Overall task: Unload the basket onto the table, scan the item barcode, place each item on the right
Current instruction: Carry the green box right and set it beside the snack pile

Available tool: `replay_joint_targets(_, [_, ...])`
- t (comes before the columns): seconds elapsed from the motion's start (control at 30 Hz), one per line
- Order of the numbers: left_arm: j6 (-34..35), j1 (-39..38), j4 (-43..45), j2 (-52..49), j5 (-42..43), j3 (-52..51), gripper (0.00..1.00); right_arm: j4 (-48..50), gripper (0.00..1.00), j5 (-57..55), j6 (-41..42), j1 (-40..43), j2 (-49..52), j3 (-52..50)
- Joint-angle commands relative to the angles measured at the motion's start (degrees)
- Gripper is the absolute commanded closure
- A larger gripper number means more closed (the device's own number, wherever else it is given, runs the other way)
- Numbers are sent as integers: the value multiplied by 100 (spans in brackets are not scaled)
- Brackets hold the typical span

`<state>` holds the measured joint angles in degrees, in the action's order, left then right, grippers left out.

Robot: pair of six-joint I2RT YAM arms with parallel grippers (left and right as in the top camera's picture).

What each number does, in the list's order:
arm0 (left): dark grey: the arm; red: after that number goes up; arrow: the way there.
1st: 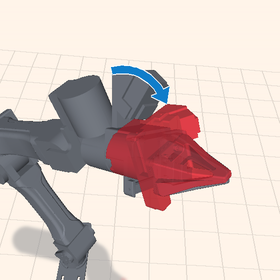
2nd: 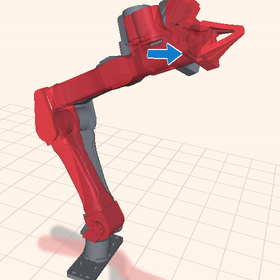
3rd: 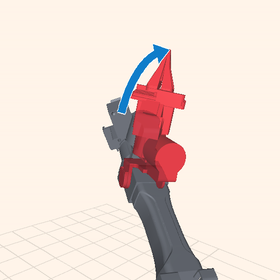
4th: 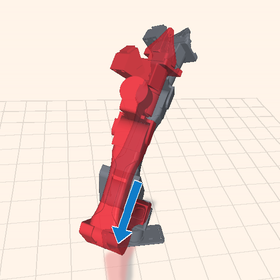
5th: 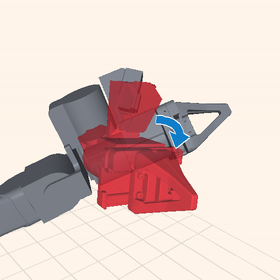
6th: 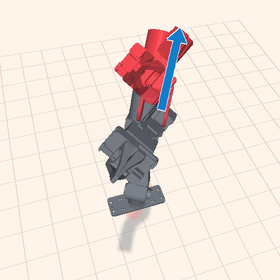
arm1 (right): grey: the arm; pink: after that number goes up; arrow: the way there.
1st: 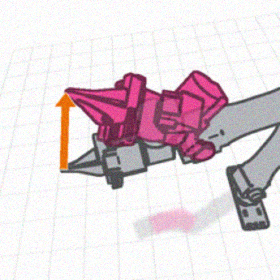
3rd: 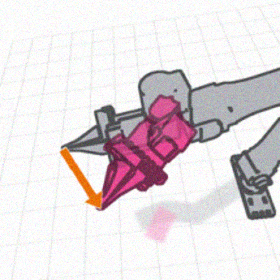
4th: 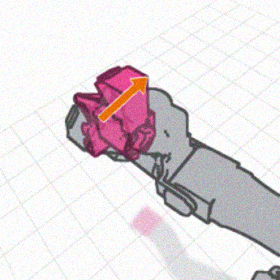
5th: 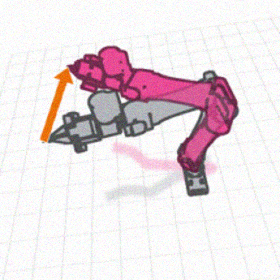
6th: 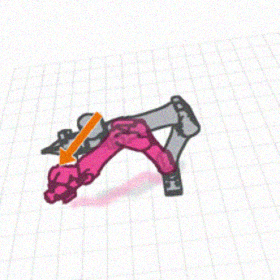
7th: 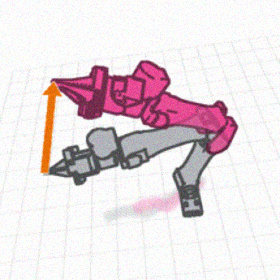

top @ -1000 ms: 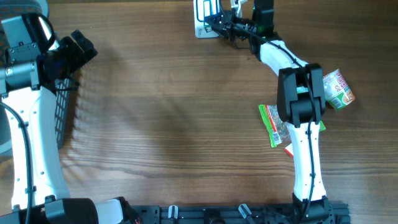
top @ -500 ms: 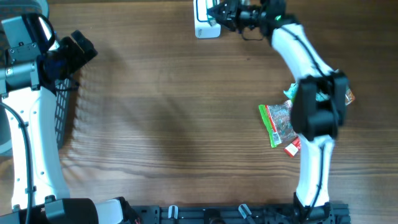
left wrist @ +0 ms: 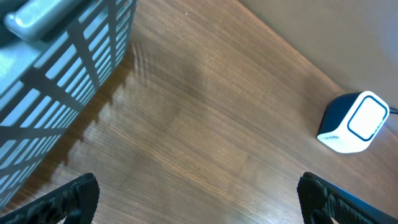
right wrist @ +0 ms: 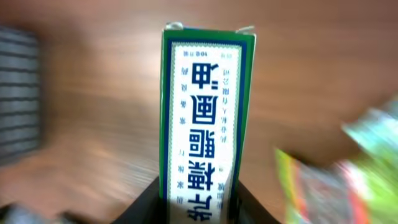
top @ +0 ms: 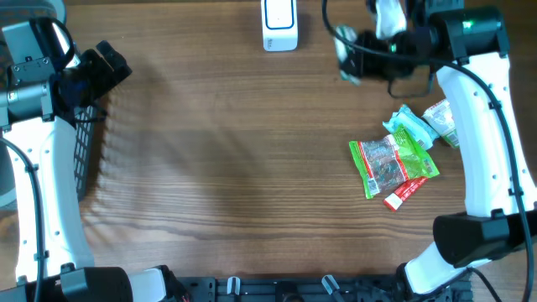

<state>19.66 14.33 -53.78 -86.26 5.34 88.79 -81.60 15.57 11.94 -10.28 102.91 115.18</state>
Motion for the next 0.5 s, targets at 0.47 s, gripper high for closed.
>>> replay_joint_targets(0.47, [13, 20, 11, -15, -74, 13, 0, 1366, 66, -2664, 186, 31, 114, -3615])
